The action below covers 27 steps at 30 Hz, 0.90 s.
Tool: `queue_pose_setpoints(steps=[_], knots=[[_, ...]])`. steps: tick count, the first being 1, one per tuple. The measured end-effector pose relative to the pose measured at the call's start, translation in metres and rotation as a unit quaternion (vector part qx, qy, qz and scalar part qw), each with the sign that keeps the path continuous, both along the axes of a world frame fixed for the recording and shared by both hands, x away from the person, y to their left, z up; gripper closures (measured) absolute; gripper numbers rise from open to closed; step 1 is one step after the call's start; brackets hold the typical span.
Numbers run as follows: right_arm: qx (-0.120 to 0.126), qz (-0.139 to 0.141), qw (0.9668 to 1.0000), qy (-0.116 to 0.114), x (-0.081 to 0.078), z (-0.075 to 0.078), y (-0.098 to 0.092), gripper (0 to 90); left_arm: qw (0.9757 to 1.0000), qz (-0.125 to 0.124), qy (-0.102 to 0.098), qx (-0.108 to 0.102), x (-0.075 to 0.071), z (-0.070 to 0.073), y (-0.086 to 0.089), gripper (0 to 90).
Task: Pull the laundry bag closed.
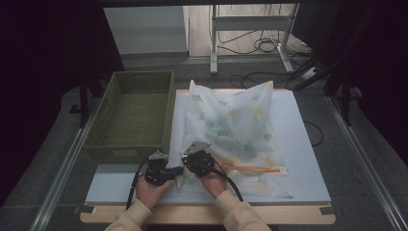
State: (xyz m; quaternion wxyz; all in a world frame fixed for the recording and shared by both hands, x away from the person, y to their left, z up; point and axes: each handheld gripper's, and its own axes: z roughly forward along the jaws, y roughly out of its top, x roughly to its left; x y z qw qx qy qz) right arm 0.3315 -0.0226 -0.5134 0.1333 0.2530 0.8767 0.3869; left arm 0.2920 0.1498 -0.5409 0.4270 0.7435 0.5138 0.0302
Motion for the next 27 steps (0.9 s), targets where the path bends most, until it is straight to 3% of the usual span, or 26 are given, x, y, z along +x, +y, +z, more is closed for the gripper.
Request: queue_pose_setpoints(steps=[8, 11, 27], knots=[[-0.030, -0.012, 0.9995, -0.007, 0.000, -0.008, -0.003, 89.7, 0.9999, 0.012, 0.003, -0.011, 0.001, 0.003, 0.009, 88.4], [-0.026, -0.018, 0.9995, 0.007, 0.002, -0.012, -0.012, 89.6, 0.9998, 0.011, 0.006, -0.015, 0.001, 0.002, 0.009, 88.5], [-0.025, -0.014, 0.9996, 0.003, 0.000, -0.005, -0.022, 89.6, 0.9999, -0.001, 0.001, -0.012, -0.004, 0.004, 0.007, 88.4]])
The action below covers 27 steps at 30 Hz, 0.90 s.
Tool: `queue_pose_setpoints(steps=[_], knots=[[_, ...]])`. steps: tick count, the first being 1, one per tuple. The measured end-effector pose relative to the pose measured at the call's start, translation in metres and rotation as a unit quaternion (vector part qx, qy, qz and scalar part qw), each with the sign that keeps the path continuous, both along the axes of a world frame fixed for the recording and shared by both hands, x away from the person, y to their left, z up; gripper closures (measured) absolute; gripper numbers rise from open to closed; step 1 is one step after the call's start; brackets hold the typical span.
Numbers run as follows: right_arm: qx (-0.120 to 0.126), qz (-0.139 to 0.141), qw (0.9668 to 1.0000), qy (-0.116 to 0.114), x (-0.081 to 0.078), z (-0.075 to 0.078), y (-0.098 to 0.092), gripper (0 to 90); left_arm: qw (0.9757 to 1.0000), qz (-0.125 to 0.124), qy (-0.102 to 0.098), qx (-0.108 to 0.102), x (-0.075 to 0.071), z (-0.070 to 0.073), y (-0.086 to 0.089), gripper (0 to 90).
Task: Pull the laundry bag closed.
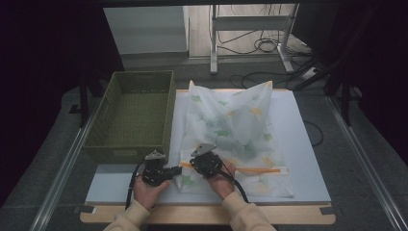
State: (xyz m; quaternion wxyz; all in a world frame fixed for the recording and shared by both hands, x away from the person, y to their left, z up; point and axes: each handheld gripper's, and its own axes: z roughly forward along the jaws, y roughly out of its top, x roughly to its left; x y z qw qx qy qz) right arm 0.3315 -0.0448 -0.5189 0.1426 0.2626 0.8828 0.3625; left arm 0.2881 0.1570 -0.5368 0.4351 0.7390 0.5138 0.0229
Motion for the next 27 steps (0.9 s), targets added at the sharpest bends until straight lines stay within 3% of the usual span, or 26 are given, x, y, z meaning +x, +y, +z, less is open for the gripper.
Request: queue_pose_setpoints(steps=[23, 27], knots=[[-0.009, -0.007, 0.9999, -0.006, -0.001, 0.004, -0.018, 89.5, 1.0000, 0.001, -0.007, -0.006, -0.007, 0.002, 0.005, 88.4], [-0.019, -0.014, 0.9997, -0.010, -0.001, 0.001, -0.021, 89.5, 1.0000, 0.003, -0.006, -0.006, -0.008, 0.001, 0.007, 88.5]])
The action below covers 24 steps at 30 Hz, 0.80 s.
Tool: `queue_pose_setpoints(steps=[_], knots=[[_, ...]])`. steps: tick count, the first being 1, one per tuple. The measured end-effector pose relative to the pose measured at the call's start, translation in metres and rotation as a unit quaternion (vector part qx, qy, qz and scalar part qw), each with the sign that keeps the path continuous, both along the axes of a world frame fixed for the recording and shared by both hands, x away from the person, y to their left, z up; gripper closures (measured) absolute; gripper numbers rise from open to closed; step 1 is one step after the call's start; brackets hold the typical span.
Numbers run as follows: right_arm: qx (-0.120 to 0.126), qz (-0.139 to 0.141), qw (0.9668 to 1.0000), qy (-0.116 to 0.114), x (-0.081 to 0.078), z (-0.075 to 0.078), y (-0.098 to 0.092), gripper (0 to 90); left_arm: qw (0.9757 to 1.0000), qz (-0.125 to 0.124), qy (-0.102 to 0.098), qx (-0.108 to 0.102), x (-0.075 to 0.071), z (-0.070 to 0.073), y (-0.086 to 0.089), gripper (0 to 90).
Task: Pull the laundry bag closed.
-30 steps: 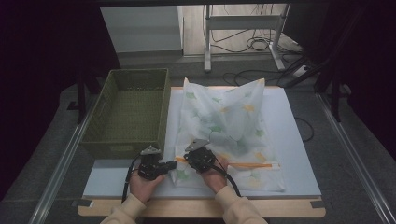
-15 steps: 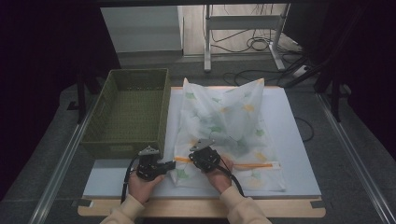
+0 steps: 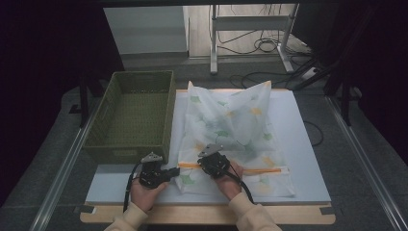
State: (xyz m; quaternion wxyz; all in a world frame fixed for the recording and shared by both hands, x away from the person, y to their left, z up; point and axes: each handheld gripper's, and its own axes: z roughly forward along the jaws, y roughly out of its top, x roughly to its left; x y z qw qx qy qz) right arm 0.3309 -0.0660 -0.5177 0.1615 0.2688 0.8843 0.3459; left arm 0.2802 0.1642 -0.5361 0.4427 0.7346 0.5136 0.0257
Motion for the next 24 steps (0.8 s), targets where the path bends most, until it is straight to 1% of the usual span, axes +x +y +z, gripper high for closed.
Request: queue_pose_setpoints(steps=[8, 11, 13, 19, 22, 24], knots=[[0.003, -0.006, 1.0000, 0.003, 0.000, 0.000, -0.010, 89.5, 1.0000, -0.004, -0.003, 0.002, -0.002, 0.000, 0.001, 88.5], [-0.003, -0.009, 1.0000, 0.003, -0.001, -0.002, -0.015, 89.5, 1.0000, -0.005, -0.002, 0.003, -0.004, -0.001, 0.001, 88.5], [-0.002, -0.012, 0.9999, 0.005, -0.001, -0.003, -0.019, 89.5, 1.0000, -0.005, -0.001, 0.004, -0.004, -0.001, 0.001, 88.5], [-0.007, -0.011, 0.9999, 0.003, -0.001, -0.003, -0.020, 89.5, 1.0000, -0.005, -0.003, 0.003, -0.004, -0.001, 0.002, 88.5], [-0.006, -0.012, 0.9999, 0.002, -0.001, -0.004, -0.019, 89.5, 1.0000, -0.003, -0.007, 0.005, -0.006, 0.000, 0.001, 88.5], [-0.012, -0.015, 0.9998, -0.001, 0.000, -0.005, -0.020, 89.5, 1.0000, -0.004, -0.008, 0.004, -0.006, 0.001, 0.001, 88.6]])
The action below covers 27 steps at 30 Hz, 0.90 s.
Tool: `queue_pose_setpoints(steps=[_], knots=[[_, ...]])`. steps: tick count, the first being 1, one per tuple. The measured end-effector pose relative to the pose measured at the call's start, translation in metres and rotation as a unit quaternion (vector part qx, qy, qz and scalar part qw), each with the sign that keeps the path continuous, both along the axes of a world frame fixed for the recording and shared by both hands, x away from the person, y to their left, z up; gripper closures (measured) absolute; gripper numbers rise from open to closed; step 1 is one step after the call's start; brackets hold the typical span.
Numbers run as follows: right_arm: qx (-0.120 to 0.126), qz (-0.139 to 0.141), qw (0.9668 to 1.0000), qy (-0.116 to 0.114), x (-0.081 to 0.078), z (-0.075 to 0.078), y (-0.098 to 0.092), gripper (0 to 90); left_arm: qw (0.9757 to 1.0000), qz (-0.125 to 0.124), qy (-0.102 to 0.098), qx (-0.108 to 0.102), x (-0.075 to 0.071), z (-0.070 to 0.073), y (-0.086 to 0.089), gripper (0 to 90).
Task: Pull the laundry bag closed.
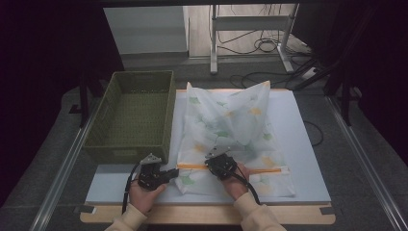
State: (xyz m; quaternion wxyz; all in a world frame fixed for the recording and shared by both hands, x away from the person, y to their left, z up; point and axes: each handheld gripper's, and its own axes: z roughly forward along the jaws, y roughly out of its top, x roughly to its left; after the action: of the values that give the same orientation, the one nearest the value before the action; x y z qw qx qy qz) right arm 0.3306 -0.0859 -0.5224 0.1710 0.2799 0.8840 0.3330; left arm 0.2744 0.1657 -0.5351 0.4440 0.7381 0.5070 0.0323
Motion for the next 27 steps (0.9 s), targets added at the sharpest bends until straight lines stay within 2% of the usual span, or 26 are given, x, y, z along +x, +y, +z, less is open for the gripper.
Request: queue_pose_setpoints(steps=[12, 14, 27], knots=[[0.003, -0.008, 1.0000, 0.001, -0.0004, 0.0008, -0.0044, 89.5, 1.0000, -0.003, 0.003, -0.001, 0.0003, -0.0005, 0.0007, 88.6], [-0.005, -0.010, 0.9999, -0.004, -0.0002, 0.0005, -0.0043, 89.5, 1.0000, -0.003, 0.003, -0.004, 0.0004, 0.0000, 0.0015, 88.6], [-0.010, -0.015, 0.9998, -0.004, -0.0012, 0.0014, -0.0099, 89.5, 0.9999, -0.003, 0.005, -0.010, -0.0017, 0.0007, 0.0034, 88.6]])
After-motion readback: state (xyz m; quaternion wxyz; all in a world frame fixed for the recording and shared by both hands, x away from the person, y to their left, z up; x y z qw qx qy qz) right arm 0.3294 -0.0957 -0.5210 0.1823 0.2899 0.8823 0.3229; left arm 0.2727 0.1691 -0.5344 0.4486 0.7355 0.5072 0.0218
